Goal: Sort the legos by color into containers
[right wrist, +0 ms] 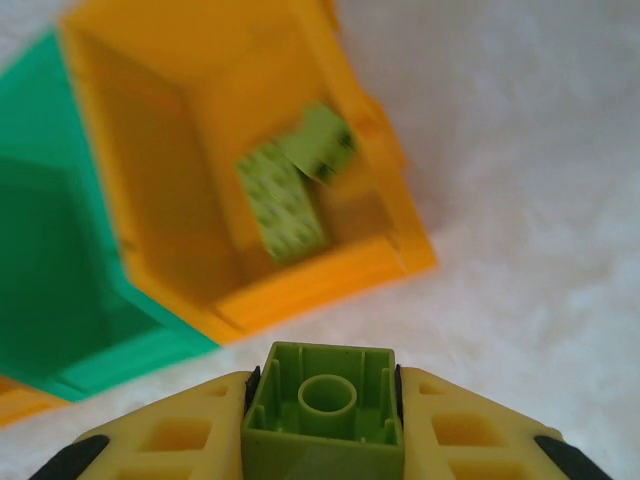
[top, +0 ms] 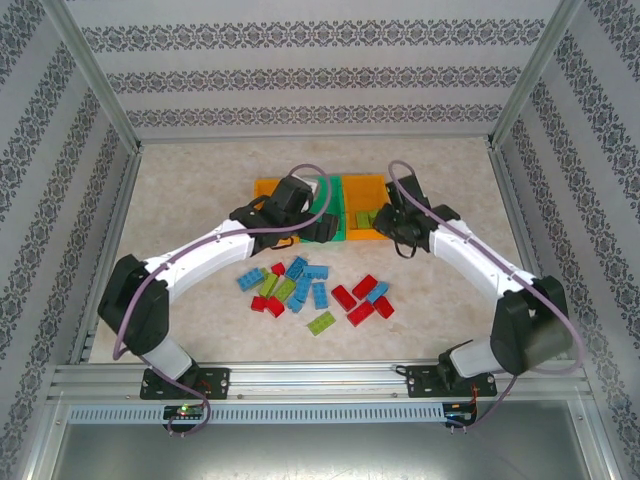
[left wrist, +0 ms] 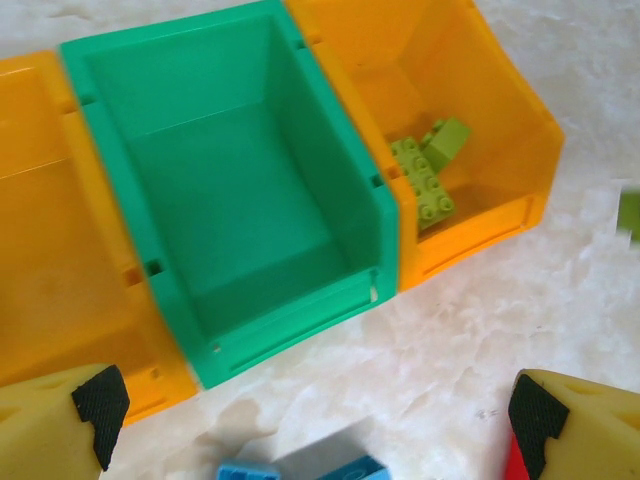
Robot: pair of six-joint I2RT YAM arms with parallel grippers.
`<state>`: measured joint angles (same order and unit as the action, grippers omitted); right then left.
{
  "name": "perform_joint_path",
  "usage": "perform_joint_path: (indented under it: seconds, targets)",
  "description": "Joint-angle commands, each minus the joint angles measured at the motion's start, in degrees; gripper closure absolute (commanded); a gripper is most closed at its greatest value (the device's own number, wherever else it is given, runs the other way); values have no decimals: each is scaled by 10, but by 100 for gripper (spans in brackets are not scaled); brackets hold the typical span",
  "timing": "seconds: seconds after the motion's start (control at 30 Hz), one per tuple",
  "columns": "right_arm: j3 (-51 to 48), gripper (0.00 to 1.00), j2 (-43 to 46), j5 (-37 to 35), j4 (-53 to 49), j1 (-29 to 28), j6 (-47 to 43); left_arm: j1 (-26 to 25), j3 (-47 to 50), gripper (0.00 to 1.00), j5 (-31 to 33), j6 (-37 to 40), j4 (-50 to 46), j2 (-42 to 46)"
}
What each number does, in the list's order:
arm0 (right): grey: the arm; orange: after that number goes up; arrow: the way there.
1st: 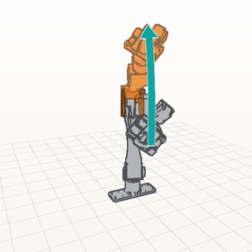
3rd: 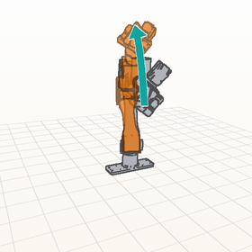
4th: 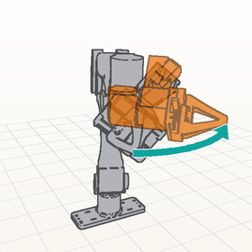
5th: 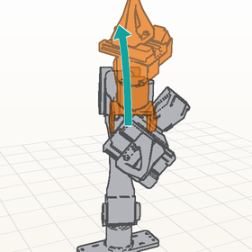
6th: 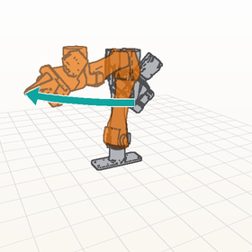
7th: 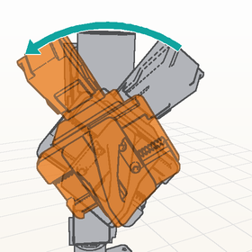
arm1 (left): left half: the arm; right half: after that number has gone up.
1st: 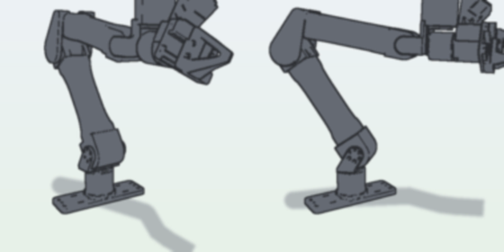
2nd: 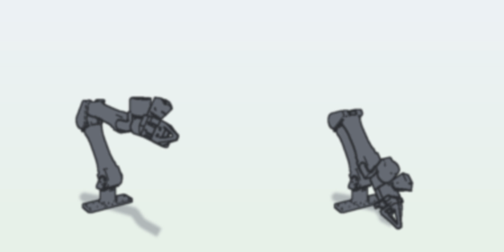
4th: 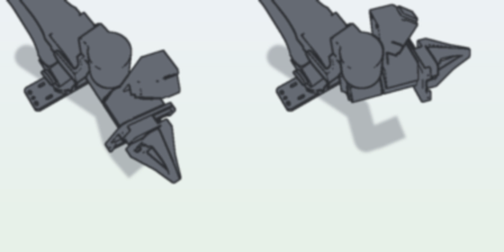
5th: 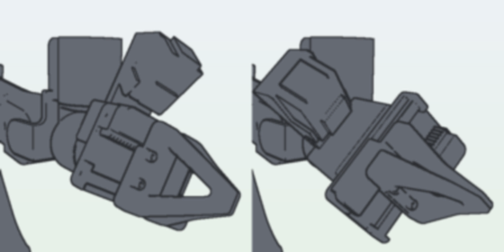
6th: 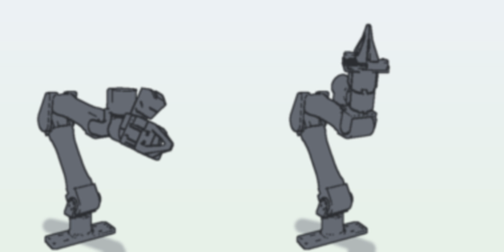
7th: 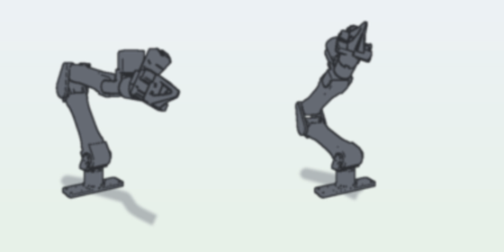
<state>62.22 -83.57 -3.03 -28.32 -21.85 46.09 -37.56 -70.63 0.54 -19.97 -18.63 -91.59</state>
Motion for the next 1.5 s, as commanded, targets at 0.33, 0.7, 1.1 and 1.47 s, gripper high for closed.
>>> perform_joint_path:
  seconds: [0.33, 0.7, 1.1, 1.47]
  targets:
    - [200, 68, -214, 27, 2, 34, -83, 36, 86, 1, 69, -49, -64, 77]
    - [225, 46, -238, 39, -15, 34, -88, 48, 122, 1, 79, -74, -104, 87]
    - [187, 30, -191, 46, -3, 26, -100, 110, 149, 1, 45, -230, -229, 87]
    - [146, 29, -172, 54, 19, 27, -99, 114, 186, 1, -29, -340, -238, 85]
